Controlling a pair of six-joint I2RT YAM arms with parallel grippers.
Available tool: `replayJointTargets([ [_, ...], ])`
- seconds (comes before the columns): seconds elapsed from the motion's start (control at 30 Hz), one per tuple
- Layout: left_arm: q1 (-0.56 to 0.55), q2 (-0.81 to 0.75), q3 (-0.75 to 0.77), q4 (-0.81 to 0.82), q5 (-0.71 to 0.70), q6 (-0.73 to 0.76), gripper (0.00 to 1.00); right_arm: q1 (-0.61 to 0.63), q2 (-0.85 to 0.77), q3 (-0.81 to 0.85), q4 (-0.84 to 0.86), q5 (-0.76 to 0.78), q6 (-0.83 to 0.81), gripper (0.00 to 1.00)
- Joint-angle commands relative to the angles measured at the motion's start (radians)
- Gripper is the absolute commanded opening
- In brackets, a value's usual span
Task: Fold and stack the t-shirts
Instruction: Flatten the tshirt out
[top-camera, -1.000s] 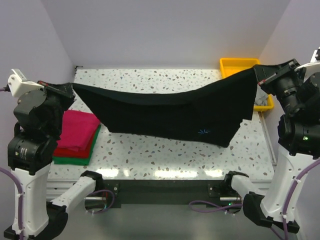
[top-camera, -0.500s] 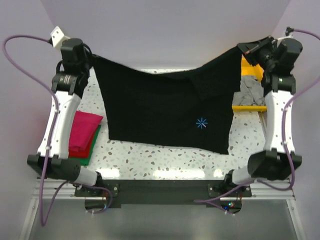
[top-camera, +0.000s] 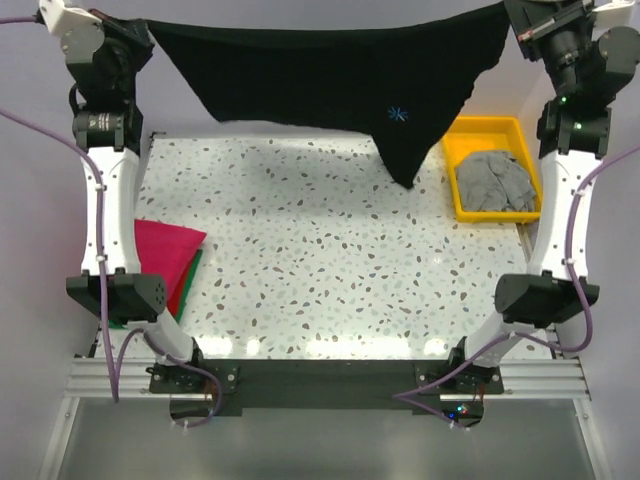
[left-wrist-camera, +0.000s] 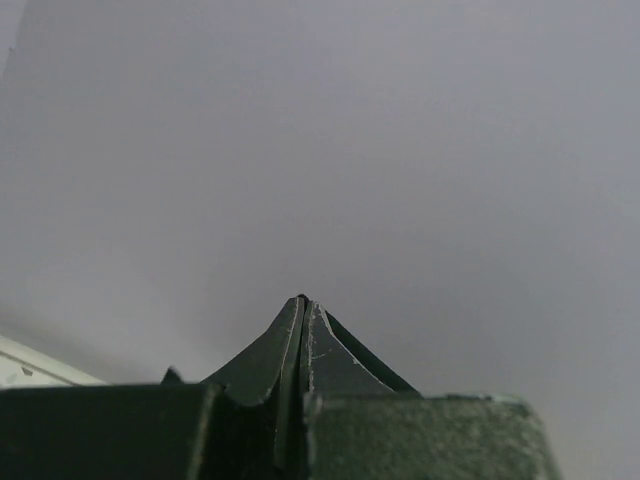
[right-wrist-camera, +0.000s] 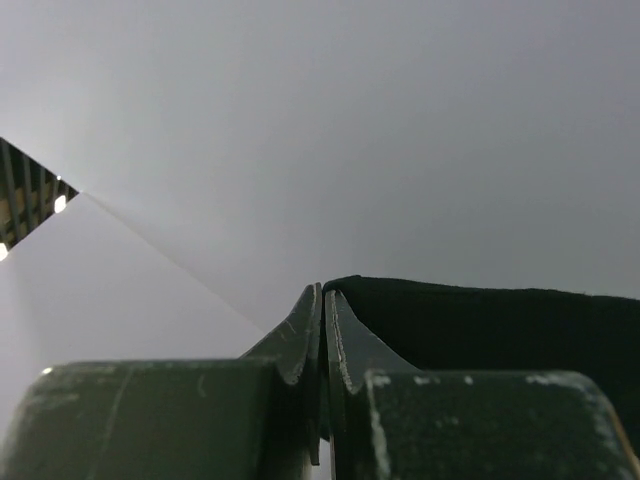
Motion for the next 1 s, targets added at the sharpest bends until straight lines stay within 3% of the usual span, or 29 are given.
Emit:
replayJointTargets([
  [0.0, 0.029, -0.104, -0.083, 0.119, 0.018, 0.022, 0.0, -0.007, -0.106, -0.124, 0.07, 0.018, -0.024, 0.0],
  [0.1, 0.037, -0.179, -0.25, 0.122, 0.038, 0.011, 0.0, -0.005, -0.169, -0.28, 0.026, 0.001, -0.046, 0.0],
  [0.2, 0.037, -0.303, -0.551, 0.157, 0.063, -0.012, 0.0, -0.005, -0.25, -0.472, -0.016, -0.017, -0.069, 0.0],
  [0.3, 0.037, -0.377, -0.741, 0.166, 0.069, -0.036, 0.0, -0.007, -0.316, -0.68, -0.054, -0.031, -0.1, 0.0],
  [0.5, 0.037, -0.534, -1.213, 0.153, 0.067, -0.07, 0.0, -0.005, -0.451, -1.033, -0.206, 0.036, -0.242, 0.0],
  [0.77, 0.038, -0.552, -1.517, 0.085, 0.035, -0.102, 0.0, -0.005, -0.454, -1.4, -0.228, 0.105, -0.374, 0.0],
  [0.97, 0.037, -0.604, -1.643, 0.067, 0.017, -0.109, 0.0, -0.01, -0.467, -1.515, -0.257, 0.185, -0.44, 0.02],
])
